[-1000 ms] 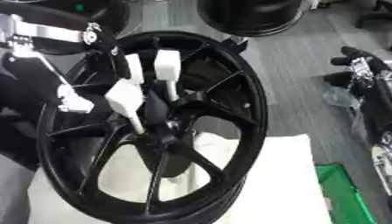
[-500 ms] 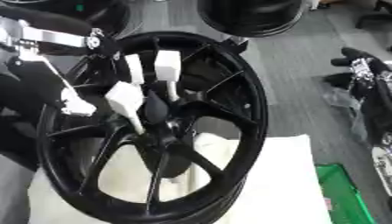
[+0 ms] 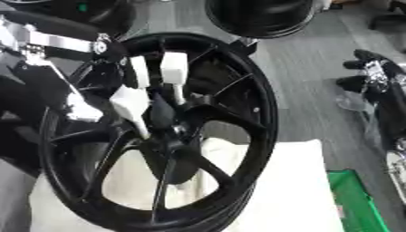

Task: Pull the pin out of the wheel hub.

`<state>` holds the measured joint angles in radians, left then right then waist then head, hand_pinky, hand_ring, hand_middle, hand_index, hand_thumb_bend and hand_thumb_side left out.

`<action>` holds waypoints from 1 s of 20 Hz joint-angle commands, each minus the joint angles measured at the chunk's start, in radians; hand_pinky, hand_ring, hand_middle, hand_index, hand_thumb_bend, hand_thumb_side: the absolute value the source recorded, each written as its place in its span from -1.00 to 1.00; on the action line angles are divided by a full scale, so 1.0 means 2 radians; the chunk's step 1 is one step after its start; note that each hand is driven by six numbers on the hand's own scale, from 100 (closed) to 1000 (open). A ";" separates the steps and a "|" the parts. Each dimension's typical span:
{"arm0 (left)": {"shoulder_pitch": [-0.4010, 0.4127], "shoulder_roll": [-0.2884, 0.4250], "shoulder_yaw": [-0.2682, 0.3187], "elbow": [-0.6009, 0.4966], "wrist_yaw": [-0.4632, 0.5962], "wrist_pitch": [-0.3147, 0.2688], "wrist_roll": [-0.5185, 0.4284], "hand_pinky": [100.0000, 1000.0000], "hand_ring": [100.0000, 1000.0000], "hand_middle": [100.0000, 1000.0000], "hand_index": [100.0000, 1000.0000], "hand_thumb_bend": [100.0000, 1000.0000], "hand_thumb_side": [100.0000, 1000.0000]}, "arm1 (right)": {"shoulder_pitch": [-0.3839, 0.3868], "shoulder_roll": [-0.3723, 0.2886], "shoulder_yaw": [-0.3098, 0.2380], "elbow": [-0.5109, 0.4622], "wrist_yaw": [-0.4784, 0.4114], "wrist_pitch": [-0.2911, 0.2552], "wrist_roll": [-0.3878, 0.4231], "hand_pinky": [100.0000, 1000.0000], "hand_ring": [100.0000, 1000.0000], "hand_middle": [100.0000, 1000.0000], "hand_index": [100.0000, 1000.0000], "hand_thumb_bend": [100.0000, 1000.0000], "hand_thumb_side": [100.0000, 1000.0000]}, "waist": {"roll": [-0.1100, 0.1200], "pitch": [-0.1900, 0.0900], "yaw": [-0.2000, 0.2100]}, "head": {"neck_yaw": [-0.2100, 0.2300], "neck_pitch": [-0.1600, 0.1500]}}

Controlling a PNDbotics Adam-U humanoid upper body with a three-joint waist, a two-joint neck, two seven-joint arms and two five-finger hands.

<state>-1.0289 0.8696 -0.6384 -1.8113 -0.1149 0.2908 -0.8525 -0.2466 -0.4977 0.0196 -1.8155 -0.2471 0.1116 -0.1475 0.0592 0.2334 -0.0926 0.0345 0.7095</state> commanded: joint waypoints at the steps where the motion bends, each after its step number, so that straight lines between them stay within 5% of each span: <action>1: -0.005 0.005 0.004 0.000 -0.003 0.006 -0.004 0.04 0.14 0.31 0.50 -0.54 -0.54 | -0.006 -0.011 -0.001 -0.004 0.004 0.000 0.001 0.48 0.23 0.41 0.68 -1.00 0.50 | -0.002 -0.008 -0.001 | 0.001 -0.002; 20: -0.001 0.008 0.013 -0.011 -0.010 0.004 0.001 0.20 0.36 0.47 0.50 -0.52 -0.59 | -0.006 -0.011 0.000 -0.005 0.006 0.001 0.004 0.48 0.23 0.41 0.68 -1.00 0.51 | -0.003 -0.007 -0.001 | 0.000 -0.003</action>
<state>-1.0195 0.8649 -0.6309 -1.8255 -0.1289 0.2916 -0.8439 -0.2467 -0.4977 0.0251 -1.8154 -0.2412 0.1148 -0.1412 0.0592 0.2341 -0.0935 0.0345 0.7095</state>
